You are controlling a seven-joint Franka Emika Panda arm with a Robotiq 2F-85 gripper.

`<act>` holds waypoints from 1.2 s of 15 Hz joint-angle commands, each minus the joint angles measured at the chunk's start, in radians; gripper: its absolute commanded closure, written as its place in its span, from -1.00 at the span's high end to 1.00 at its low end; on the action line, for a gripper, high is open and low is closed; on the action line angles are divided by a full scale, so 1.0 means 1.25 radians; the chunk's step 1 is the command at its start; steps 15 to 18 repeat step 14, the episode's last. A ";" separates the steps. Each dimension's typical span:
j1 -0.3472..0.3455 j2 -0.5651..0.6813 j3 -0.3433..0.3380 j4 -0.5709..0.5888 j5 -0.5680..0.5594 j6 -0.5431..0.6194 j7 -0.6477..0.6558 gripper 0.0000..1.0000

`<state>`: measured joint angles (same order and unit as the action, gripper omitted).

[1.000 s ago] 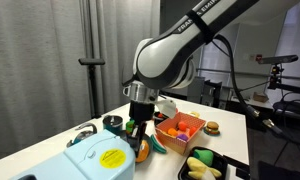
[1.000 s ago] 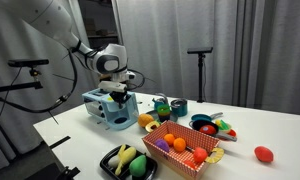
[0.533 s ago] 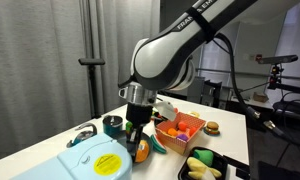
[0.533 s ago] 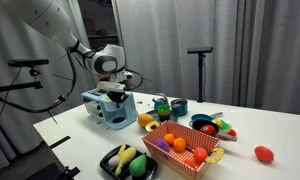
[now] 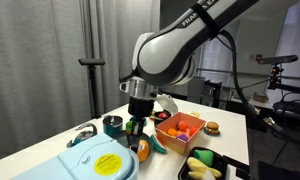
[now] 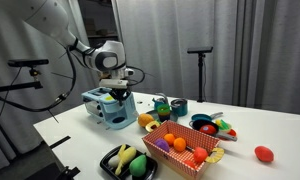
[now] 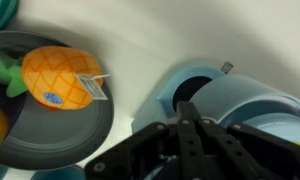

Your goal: Push the bowl closed

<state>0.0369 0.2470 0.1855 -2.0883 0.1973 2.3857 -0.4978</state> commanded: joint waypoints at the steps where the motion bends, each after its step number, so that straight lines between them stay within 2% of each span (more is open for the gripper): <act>1: 0.002 -0.016 -0.012 -0.001 -0.029 -0.022 0.020 -1.00; 7: 0.003 -0.035 -0.020 -0.011 -0.046 -0.033 0.049 -1.00; 8: 0.004 -0.042 -0.024 -0.010 -0.057 -0.038 0.057 -0.48; 9: 0.001 -0.008 -0.015 0.000 -0.035 -0.015 0.033 -0.96; 12: 0.003 -0.023 -0.019 -0.001 -0.041 -0.018 0.040 -0.50; 18: 0.003 -0.025 -0.019 -0.001 -0.041 -0.019 0.040 -0.48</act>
